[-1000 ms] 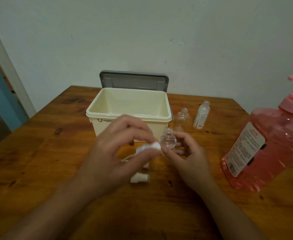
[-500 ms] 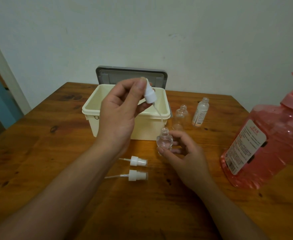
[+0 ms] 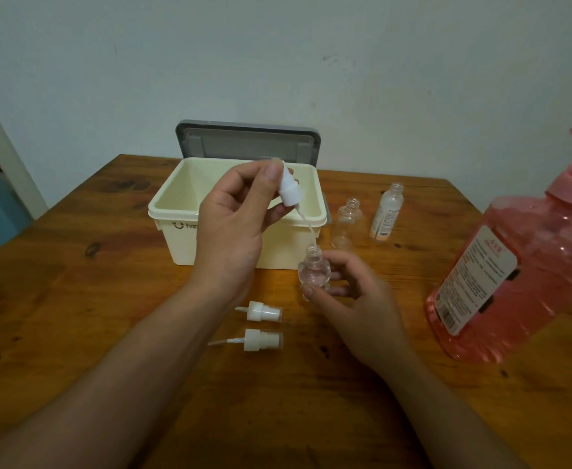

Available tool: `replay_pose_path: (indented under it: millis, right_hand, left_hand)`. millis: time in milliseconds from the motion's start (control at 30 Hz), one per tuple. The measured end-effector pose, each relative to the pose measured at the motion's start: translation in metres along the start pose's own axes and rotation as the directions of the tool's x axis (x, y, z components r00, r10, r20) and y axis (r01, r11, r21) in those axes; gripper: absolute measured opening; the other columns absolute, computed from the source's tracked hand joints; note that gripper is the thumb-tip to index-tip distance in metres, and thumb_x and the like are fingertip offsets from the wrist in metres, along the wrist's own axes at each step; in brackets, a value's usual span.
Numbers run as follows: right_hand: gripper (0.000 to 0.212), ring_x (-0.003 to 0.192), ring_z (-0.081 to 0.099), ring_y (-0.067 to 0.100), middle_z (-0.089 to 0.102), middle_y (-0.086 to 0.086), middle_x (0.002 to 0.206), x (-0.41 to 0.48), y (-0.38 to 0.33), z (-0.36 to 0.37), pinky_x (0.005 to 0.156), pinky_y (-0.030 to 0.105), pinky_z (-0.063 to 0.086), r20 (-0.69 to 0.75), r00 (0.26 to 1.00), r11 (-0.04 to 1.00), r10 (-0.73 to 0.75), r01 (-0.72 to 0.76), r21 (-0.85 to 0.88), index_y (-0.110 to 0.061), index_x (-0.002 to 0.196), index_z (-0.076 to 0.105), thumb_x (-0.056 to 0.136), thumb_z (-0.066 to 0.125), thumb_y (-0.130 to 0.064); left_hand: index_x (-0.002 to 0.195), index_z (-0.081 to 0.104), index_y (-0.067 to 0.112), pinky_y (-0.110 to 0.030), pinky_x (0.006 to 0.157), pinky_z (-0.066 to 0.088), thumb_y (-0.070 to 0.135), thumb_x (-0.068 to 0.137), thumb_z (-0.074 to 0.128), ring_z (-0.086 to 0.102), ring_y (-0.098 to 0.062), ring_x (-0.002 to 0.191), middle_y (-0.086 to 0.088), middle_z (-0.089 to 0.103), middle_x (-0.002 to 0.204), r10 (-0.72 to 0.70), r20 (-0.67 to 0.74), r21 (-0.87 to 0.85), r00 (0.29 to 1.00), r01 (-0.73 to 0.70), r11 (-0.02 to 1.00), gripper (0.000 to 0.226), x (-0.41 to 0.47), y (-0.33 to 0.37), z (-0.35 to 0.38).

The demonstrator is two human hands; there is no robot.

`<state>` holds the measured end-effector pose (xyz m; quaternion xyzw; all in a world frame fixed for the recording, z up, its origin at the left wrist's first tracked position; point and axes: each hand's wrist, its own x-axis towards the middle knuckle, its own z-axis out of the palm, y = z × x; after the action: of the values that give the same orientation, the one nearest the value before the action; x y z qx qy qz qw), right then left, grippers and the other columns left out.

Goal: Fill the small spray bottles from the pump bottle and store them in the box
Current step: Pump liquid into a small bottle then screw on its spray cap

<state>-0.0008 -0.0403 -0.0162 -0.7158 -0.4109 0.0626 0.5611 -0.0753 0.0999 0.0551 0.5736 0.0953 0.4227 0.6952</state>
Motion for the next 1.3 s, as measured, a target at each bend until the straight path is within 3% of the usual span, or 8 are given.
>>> replay_pose_path:
  millis: [167, 367, 600, 900, 1033, 1167, 1300]
  right_hand:
    - [0.039, 0.096, 0.065, -0.001, 0.067, -0.027, 0.101, 0.001, 0.0, 0.0, 0.079, 0.021, 0.057, -0.006, 1.0, 1.0, -0.014, 0.014, -0.009, -0.042, 0.11, 0.058, 0.083, 0.074, -0.017]
    - [0.037, 0.096, 0.067, 0.006, 0.07, -0.02, 0.104, 0.001, 0.0, 0.0, 0.081, 0.03, 0.058, -0.007, 1.0, 1.0, -0.021, 0.022, 0.02, -0.038, 0.112, 0.06, 0.084, 0.073, -0.018]
    - [0.04, 0.094, 0.066, -0.002, 0.065, -0.034, 0.103, 0.002, -0.002, 0.0, 0.076, 0.017, 0.055, 0.008, 0.999, 0.999, -0.05, 0.05, -0.005, -0.043, 0.109, 0.056, 0.084, 0.073, -0.016]
    - [0.039, 0.096, 0.065, -0.002, 0.067, -0.024, 0.107, 0.002, -0.002, 0.0, 0.076, 0.015, 0.054, 0.0, 0.998, 0.998, -0.067, 0.067, -0.003, -0.04, 0.11, 0.059, 0.084, 0.073, -0.015]
    - [0.035, 0.095, 0.067, 0.001, 0.07, -0.02, 0.104, 0.003, 0.0, 0.001, 0.076, 0.018, 0.056, -0.001, 0.999, 0.998, -0.053, 0.053, 0.029, -0.034, 0.112, 0.062, 0.085, 0.073, -0.014]
    - [0.037, 0.095, 0.068, 0.002, 0.07, -0.02, 0.105, 0.004, 0.0, 0.001, 0.077, 0.021, 0.057, 0.01, 0.999, 0.998, -0.042, 0.041, 0.042, -0.033, 0.115, 0.062, 0.085, 0.072, -0.016]
    - [0.037, 0.096, 0.066, -0.002, 0.068, -0.023, 0.106, 0.004, -0.002, 0.002, 0.075, 0.013, 0.053, 0.018, 0.998, 0.997, -0.066, 0.066, 0.029, -0.035, 0.114, 0.06, 0.084, 0.072, -0.018]
  left_hand:
    - [0.103, 0.067, 0.012, -0.023, 0.075, 0.056, 0.035, 0.083, 0.058, 0.068, -0.014, 0.099, -0.004, 0.07, 0.102, 0.02, 0.045, 0.051, 0.999, -0.022, 0.998, 0.032, -0.002, -0.005, -0.001]
    - [0.104, 0.067, 0.009, -0.023, 0.077, 0.057, 0.025, 0.087, 0.058, 0.068, -0.014, 0.095, -0.006, 0.07, 0.101, -0.038, 0.185, 0.198, 0.982, 0.001, 0.98, 0.026, -0.008, -0.016, -0.006]
    - [0.104, 0.066, 0.007, -0.02, 0.076, 0.056, 0.03, 0.082, 0.057, 0.069, -0.016, 0.094, -0.009, 0.07, 0.099, -0.097, 0.265, 0.222, 0.96, 0.037, 0.974, 0.034, -0.009, -0.025, -0.011]
    - [0.104, 0.067, 0.01, -0.026, 0.082, 0.057, 0.03, 0.086, 0.057, 0.069, -0.019, 0.096, -0.01, 0.071, 0.101, -0.18, 0.329, 0.277, 0.927, 0.088, 0.957, 0.029, -0.004, -0.029, -0.015]
    - [0.105, 0.066, 0.011, -0.022, 0.076, 0.056, 0.033, 0.073, 0.067, 0.07, -0.013, 0.088, -0.005, 0.072, 0.094, -0.209, 0.338, 0.305, 0.917, 0.103, 0.947, 0.038, -0.003, -0.031, -0.017]
    - [0.105, 0.066, 0.008, -0.027, 0.078, 0.058, 0.031, 0.07, 0.072, 0.07, -0.021, 0.089, -0.01, 0.072, 0.094, -0.21, 0.352, 0.353, 0.912, 0.078, 0.932, 0.042, -0.001, -0.033, -0.02]
    - [0.107, 0.069, 0.011, -0.017, 0.073, 0.055, 0.026, 0.073, 0.069, 0.07, -0.009, 0.085, -0.002, 0.074, 0.09, -0.198, 0.395, 0.349, 0.897, 0.053, 0.936, 0.037, -0.001, -0.028, -0.022]
